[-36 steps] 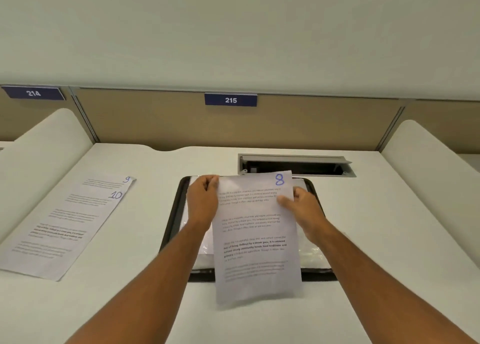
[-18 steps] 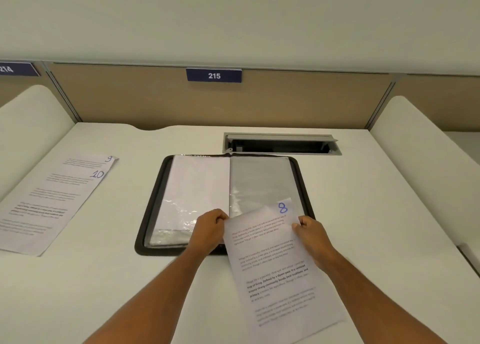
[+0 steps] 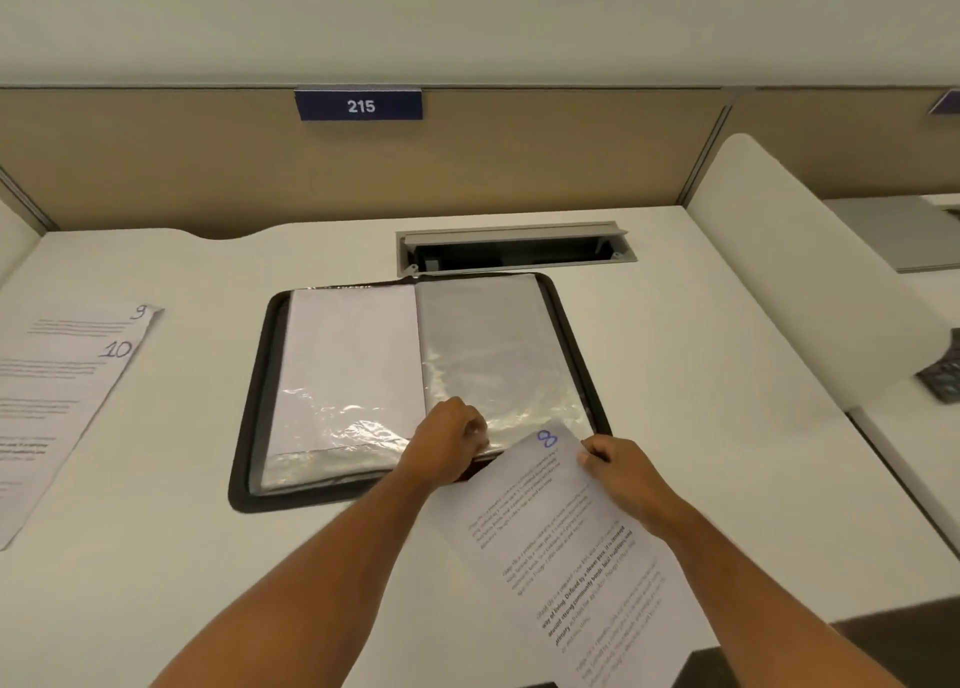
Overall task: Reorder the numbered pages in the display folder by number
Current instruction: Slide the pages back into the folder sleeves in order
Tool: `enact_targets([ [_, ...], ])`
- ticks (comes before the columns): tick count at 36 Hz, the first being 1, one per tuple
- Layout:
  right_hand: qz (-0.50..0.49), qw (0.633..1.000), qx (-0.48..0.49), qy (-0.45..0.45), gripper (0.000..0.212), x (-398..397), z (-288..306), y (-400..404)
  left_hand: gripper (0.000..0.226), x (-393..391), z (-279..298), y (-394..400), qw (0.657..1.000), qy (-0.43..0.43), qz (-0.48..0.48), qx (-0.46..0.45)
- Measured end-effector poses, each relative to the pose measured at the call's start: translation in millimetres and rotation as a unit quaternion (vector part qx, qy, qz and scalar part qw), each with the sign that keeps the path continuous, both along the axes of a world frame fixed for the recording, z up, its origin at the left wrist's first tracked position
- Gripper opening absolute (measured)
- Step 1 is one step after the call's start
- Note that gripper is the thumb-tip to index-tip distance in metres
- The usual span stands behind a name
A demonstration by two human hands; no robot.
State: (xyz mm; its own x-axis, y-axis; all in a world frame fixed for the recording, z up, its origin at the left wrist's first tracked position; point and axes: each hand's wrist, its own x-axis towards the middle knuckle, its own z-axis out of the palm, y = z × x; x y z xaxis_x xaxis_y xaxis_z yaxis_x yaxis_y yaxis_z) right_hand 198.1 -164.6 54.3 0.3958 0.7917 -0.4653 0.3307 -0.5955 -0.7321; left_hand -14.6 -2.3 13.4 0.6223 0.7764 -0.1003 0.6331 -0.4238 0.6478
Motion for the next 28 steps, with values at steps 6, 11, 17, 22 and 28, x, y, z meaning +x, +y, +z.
enact_targets([
  [6, 0.000, 0.999, 0.014, -0.031, 0.005, -11.4, -6.4, -4.3, 0.001, 0.2, -3.5, 3.8, 0.999, 0.017, -0.030, 0.019],
  [11, 0.025, 0.999, -0.002, -0.037, 0.012, -25.6, -5.5, -5.9, 0.012, 1.0, -5.7, 5.2, 0.999, -0.018, 0.025, -0.022],
  [17, 0.038, 0.998, -0.009, -0.039, 0.011, -37.0, -2.9, -4.1, 0.007, -1.8, -6.5, 6.3, 0.998, -0.032, -0.004, -0.048],
  [22, 0.039, 0.998, -0.010, -0.056, 0.013, -43.1, -4.4, -4.1, 0.007, -0.6, -7.0, 7.7, 1.000, -0.004, -0.019, -0.022],
  [28, 0.031, 0.997, -0.008, -0.064, 0.010, -48.4, -1.4, -2.3, 0.013, 0.2, -3.6, 12.6, 0.999, -0.004, -0.012, -0.039],
])
